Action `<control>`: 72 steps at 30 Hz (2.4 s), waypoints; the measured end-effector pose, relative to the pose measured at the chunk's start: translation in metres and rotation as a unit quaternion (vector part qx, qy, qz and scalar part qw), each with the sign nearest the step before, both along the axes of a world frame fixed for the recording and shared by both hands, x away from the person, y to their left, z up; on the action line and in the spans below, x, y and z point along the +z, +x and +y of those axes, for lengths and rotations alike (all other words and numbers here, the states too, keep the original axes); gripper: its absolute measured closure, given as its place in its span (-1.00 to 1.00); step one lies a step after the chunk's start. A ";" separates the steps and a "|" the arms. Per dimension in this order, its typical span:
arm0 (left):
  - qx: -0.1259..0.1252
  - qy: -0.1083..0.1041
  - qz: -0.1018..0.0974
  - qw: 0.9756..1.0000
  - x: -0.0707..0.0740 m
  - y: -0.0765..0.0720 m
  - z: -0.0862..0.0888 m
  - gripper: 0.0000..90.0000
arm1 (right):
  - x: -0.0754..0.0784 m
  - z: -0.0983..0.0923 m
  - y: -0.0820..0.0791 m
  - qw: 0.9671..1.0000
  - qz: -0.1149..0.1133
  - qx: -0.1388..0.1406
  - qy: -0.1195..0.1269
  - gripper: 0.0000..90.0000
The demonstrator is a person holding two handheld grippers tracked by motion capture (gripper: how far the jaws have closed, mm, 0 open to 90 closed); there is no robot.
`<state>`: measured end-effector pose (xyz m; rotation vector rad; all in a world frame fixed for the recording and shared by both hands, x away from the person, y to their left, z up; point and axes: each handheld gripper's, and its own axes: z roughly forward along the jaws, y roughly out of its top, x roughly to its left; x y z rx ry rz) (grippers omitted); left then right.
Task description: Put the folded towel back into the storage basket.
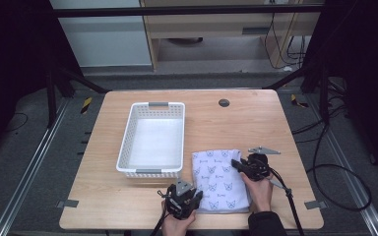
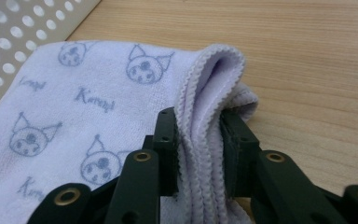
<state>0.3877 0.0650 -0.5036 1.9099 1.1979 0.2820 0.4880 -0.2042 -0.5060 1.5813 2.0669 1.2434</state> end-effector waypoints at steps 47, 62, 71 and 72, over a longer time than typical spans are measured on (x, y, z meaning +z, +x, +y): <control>-0.022 0.011 -0.131 0.991 0.103 0.003 0.010 0.86 | 0.096 0.002 -0.019 0.993 -0.112 -0.018 0.037 0.65; -0.021 0.019 -0.146 0.989 0.118 0.009 0.017 0.87 | 0.116 0.014 -0.017 0.990 -0.135 -0.014 0.030 0.67; -0.015 0.018 -0.160 0.987 0.135 0.014 0.028 0.87 | 0.132 0.024 -0.014 0.988 -0.154 -0.013 0.030 0.67; -0.013 0.016 -0.162 0.987 0.137 0.014 0.030 0.88 | 0.133 0.025 -0.014 0.987 -0.156 -0.012 0.030 0.67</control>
